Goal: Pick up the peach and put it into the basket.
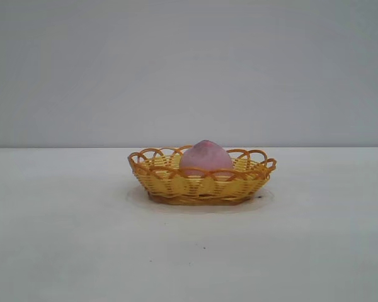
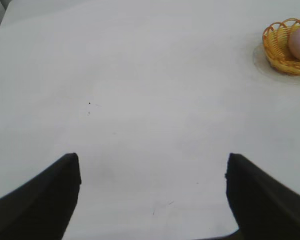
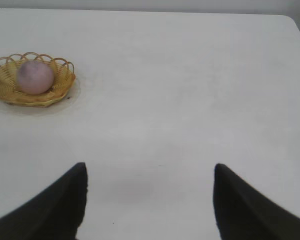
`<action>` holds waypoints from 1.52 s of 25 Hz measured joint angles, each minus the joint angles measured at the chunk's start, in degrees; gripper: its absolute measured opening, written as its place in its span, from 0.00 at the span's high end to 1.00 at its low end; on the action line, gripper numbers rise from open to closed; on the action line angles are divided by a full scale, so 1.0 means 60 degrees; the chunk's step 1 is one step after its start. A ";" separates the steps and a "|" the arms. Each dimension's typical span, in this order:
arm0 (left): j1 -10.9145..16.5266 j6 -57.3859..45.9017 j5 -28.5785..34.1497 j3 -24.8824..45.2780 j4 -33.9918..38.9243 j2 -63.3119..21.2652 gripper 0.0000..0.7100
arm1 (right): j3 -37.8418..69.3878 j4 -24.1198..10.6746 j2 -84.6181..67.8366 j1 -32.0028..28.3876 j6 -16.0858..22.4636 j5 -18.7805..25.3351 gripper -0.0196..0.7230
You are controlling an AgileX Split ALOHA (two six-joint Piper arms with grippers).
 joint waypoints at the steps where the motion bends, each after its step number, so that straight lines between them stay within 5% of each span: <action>1: 0.0000 0.0000 0.0000 0.0000 0.0000 0.0000 0.26 | 0.0000 0.0000 0.0000 0.0005 0.0000 0.0000 0.36; 38: 0.0000 0.0000 0.0000 0.0000 0.0000 0.0000 0.26 | 0.0000 0.0000 0.0000 0.0155 -0.0021 -0.0020 0.36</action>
